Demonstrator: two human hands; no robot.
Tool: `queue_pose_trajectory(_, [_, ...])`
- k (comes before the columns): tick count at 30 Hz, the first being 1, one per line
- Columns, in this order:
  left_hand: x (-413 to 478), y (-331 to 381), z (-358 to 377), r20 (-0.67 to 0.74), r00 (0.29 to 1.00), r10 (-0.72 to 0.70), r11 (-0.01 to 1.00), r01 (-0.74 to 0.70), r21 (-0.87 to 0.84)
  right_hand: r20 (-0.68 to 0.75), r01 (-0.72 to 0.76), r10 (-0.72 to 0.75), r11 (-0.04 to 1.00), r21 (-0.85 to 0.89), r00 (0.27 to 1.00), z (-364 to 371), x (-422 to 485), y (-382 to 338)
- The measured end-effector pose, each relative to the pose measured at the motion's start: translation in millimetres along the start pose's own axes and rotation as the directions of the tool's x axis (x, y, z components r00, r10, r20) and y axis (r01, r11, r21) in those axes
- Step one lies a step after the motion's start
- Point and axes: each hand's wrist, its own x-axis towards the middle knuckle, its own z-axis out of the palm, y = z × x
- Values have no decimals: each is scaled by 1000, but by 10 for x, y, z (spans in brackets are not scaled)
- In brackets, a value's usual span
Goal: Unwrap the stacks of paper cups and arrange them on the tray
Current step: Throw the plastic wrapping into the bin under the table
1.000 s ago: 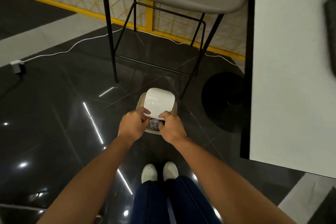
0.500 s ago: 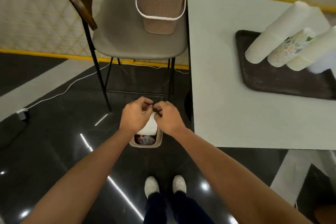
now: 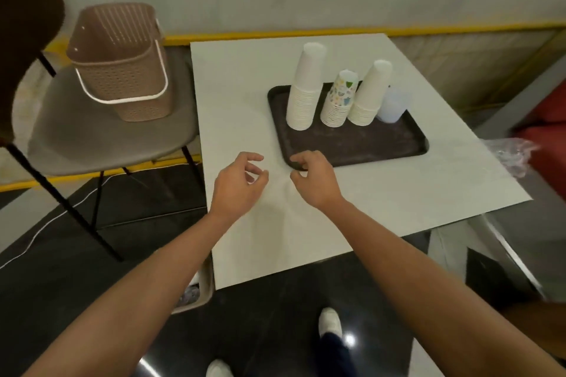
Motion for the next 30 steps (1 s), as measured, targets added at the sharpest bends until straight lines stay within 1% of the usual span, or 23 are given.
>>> queue_pose_trajectory(4, [173, 537, 679, -3, 1000, 7, 999, -7, -47, -56, -41, 37, 995, -90, 998, -685, 260, 610])
queue_pose_trajectory(6, [266, 750, 993, -10, 1000, 4, 998, -4, -59, -72, -85, 74, 981, -175, 995, -1012, 407, 900])
queue_pose_trajectory(9, [360, 985, 1395, -3, 999, -41, 996, 41, -76, -99, -137, 112, 944, -302, 989, -1442, 597, 1317])
queue_pose_trajectory(12, [405, 1132, 1711, 10, 997, -72, 995, 73, -64, -122, -174, 134, 885, -432, 983, -1729, 742, 1702])
queue_pose_trajectory(15, [448, 1212, 1941, 44, 992, -116, 992, 118, -34, -82, -251, 246, 801, -544, 966, -1828, 833, 2006])
queue_pose_trajectory(17, [485, 1251, 2059, 62, 990, -124, 992, 124, -8, -43, -298, 340, 749, -591, 939, -1834, 874, 2150])
queue_pose_trajectory(20, [516, 1269, 2182, 81, 988, -128, 992, 126, 25, 1, -374, 466, 712, -595, 885, -1817, 914, 2321])
queue_pose_trajectory(22, [530, 1263, 2250, 91, 987, -131, 991, 128, 39, 24, -409, 509, 718, -564, 861, -1796, 908, 2421])
queue_pose_trajectory(24, [538, 1265, 2307, 107, 984, -140, 990, 136, 46, 33, -405, 488, 758, -511, 872, -1768, 888, 2503])
queue_pose_trajectory(27, [528, 1277, 2374, 133, 978, -158, 987, 152, 59, 44, -317, 385, 816, -484, 922, -1734, 855, 2554])
queue_pose_trajectory(30, [503, 1288, 2428, 154, 976, -155, 987, 146, 72, 24, -307, 351, 849, -430, 936, -1701, 823, 2578])
